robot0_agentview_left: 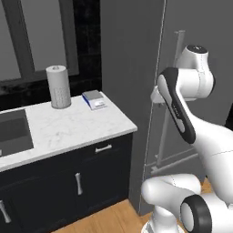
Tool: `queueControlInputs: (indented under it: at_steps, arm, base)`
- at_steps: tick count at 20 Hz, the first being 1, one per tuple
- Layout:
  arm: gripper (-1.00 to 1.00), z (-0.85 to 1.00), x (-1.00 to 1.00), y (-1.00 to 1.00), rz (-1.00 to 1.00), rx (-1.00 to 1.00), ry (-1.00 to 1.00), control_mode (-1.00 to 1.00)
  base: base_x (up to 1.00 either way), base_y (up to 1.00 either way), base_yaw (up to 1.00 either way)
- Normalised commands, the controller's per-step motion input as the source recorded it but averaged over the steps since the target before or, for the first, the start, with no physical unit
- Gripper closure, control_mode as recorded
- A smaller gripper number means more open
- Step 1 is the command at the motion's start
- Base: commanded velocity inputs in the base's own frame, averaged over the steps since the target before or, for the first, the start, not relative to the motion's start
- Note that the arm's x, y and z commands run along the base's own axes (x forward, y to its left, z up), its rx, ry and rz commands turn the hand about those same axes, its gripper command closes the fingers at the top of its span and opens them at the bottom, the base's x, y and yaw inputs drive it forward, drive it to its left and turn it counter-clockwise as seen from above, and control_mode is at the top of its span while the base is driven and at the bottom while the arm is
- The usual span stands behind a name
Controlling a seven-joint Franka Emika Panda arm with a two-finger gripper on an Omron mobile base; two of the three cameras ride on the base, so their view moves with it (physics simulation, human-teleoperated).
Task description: Navigate to the fridge.
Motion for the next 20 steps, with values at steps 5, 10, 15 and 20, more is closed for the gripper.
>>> queueControlInputs:
  at_steps: [5, 10, 15, 20]
  arm:
    - [-1.0, 0.0, 0.0, 0.0, 0.0, 0.0, 0.0, 1.0]
    - [-1.0, 0.0, 0.0, 0.0, 0.0, 0.0, 0.0, 1.0]
    - [-1.0, 0.0, 0.0, 0.0, 0.0, 0.0, 0.0, 1.0]
    - [-1.0, 0.0, 0.0, 0.0, 0.0, 0.0, 0.0, 1.0]
  base:
    - [-0.15, -0.18, 0.25]
    - [-0.17, -0.61, -0.07]
    - [0.22, -0.73, 0.0]
    - [0.52, -0.69, 0.08]
